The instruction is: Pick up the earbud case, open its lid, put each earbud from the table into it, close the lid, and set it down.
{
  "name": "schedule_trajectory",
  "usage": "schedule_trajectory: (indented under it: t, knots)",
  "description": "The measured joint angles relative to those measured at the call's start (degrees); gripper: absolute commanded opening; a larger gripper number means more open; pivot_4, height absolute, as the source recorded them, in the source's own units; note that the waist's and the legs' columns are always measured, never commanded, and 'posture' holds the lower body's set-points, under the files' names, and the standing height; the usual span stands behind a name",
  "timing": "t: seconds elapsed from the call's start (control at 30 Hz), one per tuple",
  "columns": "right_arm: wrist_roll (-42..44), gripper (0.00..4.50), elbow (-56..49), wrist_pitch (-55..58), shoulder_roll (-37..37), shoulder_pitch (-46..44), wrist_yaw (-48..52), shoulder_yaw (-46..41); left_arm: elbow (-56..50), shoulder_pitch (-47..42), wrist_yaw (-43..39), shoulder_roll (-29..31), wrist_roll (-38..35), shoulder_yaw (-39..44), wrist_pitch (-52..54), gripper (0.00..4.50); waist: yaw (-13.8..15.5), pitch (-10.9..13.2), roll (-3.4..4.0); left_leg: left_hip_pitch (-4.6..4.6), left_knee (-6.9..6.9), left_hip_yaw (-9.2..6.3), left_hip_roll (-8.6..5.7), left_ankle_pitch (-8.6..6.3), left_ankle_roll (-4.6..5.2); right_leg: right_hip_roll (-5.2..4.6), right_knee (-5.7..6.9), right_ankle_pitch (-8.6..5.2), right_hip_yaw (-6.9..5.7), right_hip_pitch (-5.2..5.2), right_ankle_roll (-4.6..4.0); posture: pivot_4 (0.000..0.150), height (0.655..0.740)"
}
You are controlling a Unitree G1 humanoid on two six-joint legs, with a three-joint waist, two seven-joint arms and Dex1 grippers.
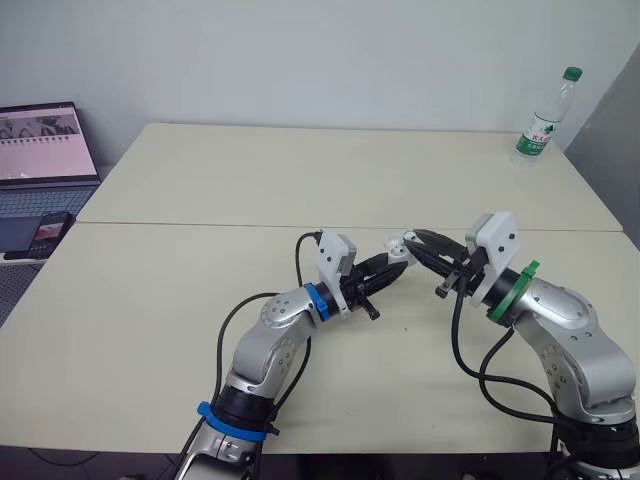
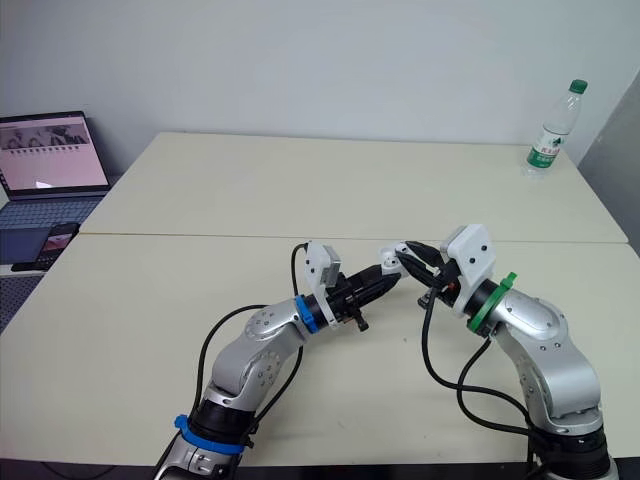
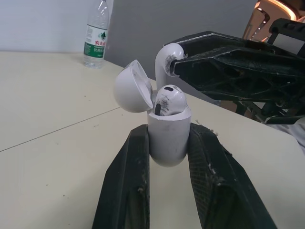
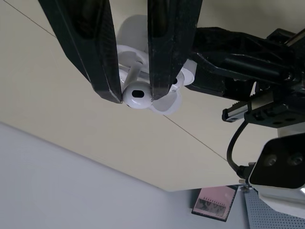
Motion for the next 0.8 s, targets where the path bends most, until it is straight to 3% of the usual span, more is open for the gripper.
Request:
schedule_trajectory:
  t: [0.8]
  knots:
    - [-1.3,0.44,0.5,-2.3,-2.8,1.3,-1.0,1.7,0.2,0.3,-1.4,0.7,0.6,-0.1,-1.1,0.75,0.0,0.0,-0.01,-0.02,0.0,-0.01,0.01,0.0,0.0,-0.01,-0.02,-0.03,0.01,0.0,0.05,0.15,0.7362]
